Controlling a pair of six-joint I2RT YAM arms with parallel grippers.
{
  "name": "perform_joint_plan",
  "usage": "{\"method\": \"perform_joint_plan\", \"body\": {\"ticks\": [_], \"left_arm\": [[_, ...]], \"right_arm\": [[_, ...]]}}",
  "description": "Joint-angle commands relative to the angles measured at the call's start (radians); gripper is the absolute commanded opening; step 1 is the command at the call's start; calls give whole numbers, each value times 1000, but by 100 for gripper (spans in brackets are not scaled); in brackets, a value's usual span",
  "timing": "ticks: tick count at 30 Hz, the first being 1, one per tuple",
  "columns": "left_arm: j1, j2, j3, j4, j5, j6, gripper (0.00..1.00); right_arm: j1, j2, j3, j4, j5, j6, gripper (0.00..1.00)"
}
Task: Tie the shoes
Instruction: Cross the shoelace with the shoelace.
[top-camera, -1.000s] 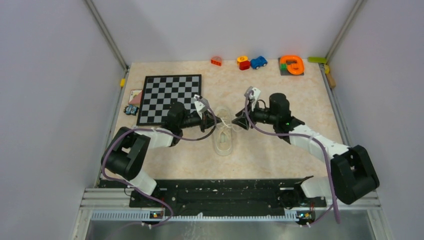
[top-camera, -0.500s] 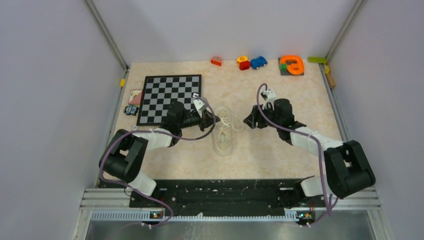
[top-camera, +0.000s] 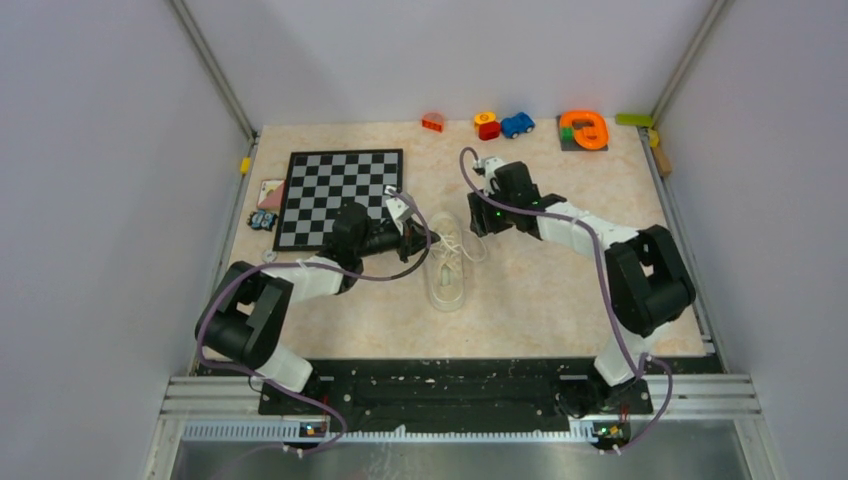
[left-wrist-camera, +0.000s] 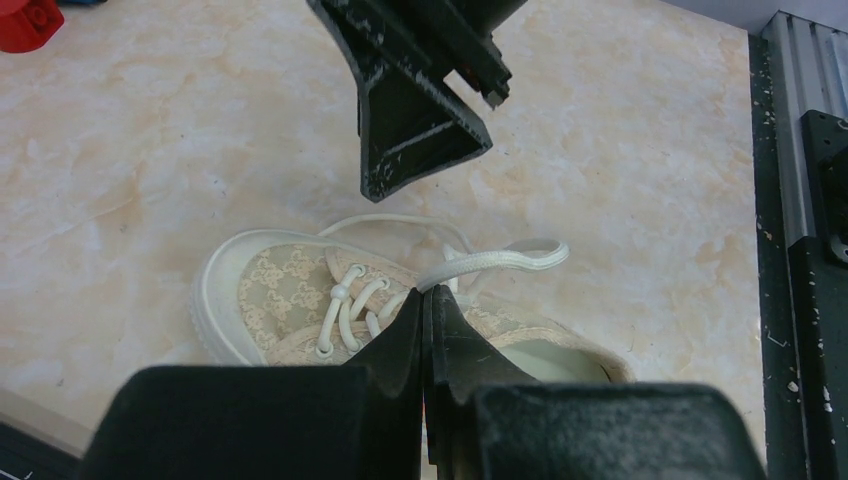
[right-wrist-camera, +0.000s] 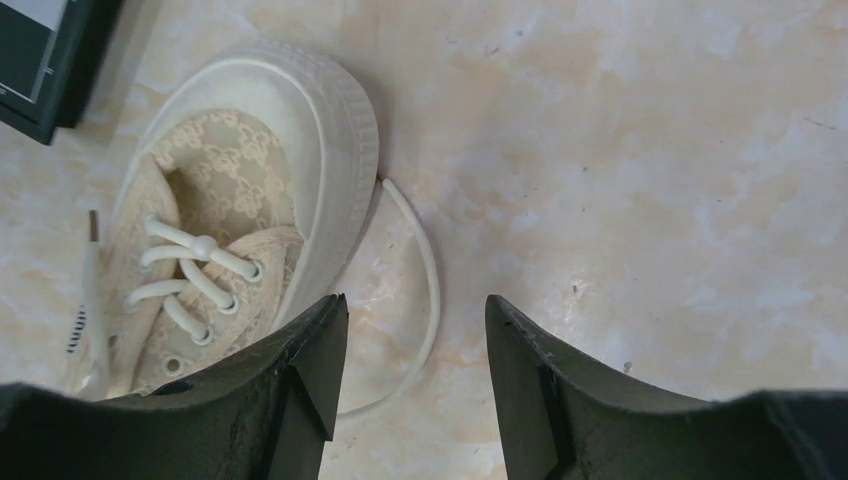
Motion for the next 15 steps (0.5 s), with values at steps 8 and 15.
{"method": "perform_joint_plan", "body": {"ticks": [8,15], "left_arm": [[-1,-45,4,14,-5,7,0],[-1,-45,6,1,-6,28,0]], "right_arm": [[48,157,144,-189,66,-165,54],[72,241,196,-218,105,-164,50]]}}
